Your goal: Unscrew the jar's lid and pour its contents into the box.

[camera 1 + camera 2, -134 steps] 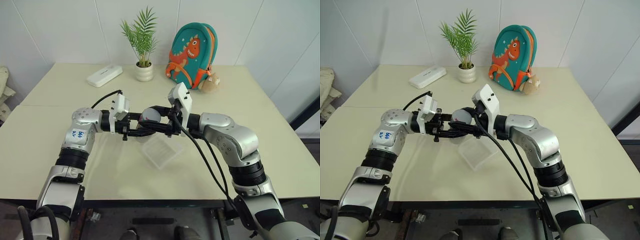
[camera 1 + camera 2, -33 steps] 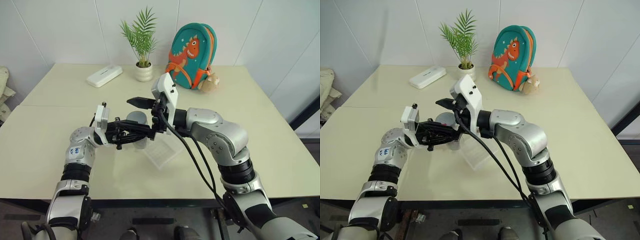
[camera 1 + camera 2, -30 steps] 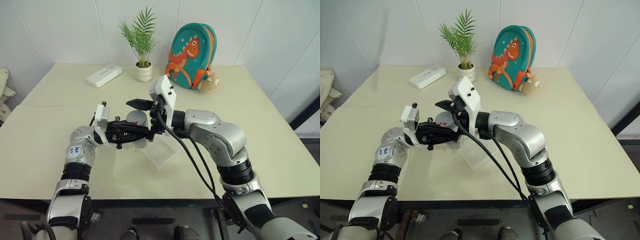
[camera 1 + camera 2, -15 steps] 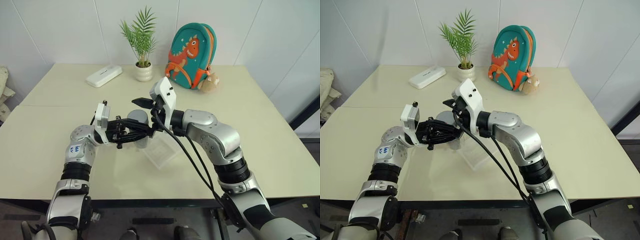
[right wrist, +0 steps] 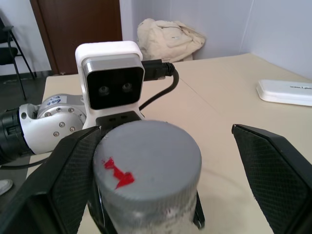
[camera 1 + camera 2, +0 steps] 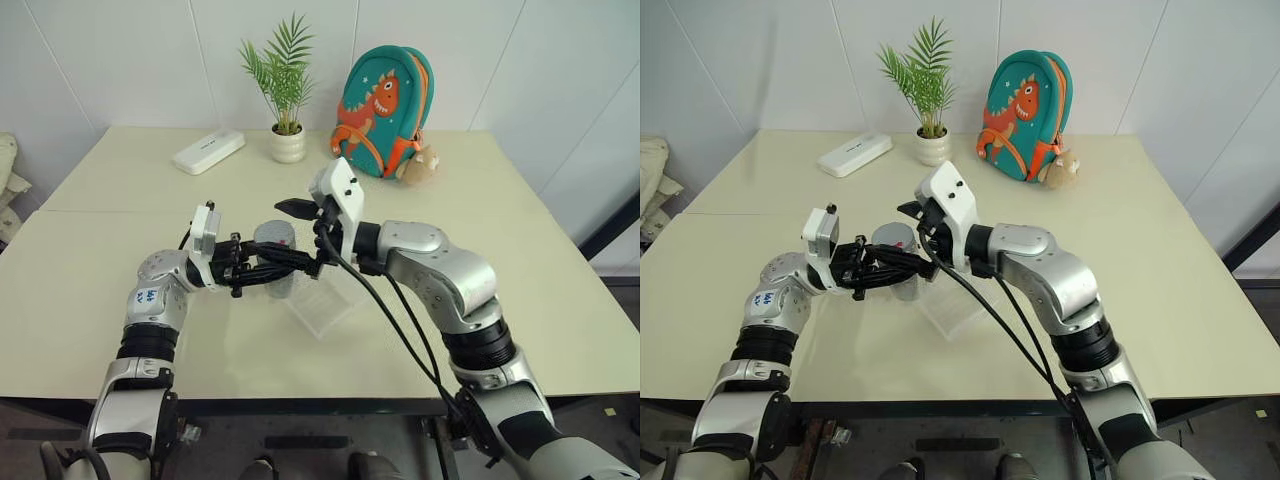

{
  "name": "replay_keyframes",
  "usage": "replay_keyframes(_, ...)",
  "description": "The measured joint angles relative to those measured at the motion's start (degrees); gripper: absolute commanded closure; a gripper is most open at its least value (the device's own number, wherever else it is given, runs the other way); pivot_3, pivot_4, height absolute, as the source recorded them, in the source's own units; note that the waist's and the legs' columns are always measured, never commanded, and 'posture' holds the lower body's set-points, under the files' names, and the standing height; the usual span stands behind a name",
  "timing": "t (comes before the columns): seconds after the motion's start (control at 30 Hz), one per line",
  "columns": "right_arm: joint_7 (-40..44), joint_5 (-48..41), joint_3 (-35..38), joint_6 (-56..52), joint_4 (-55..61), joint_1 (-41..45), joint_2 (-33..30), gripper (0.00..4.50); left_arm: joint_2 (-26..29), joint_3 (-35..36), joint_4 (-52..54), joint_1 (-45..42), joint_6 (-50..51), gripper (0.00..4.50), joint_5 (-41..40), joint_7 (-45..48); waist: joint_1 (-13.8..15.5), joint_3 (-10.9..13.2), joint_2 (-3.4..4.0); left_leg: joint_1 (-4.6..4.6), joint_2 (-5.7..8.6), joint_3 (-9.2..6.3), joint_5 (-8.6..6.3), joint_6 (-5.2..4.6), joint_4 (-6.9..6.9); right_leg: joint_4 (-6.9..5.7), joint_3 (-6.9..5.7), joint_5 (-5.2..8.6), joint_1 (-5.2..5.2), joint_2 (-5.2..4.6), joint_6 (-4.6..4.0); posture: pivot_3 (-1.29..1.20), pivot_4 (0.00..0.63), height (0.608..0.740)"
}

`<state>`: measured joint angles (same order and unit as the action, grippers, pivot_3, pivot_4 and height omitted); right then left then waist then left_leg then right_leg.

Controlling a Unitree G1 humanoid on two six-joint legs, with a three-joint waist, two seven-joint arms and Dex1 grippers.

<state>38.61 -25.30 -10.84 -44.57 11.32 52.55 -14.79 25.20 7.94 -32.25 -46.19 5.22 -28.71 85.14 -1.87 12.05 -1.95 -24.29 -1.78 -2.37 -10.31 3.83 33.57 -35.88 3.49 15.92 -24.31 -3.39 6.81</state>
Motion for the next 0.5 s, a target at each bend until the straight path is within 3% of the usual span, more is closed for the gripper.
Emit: replay_keyframes(0.5, -2.5, -8.8, 8.9, -10.8, 11.1, -3.7, -6.5, 0.04, 1.1, 0.0, -1.6, -0.1, -0.1, 2.49, 0.0, 0.2, 0.0, 0.0, 0.00, -0.01, -0.01, 0.00, 0.00, 0.00, -0.05, 0.04, 0.00, 0.03, -0.02, -0.01, -0.06, 0.00, 0.150, 0.740)
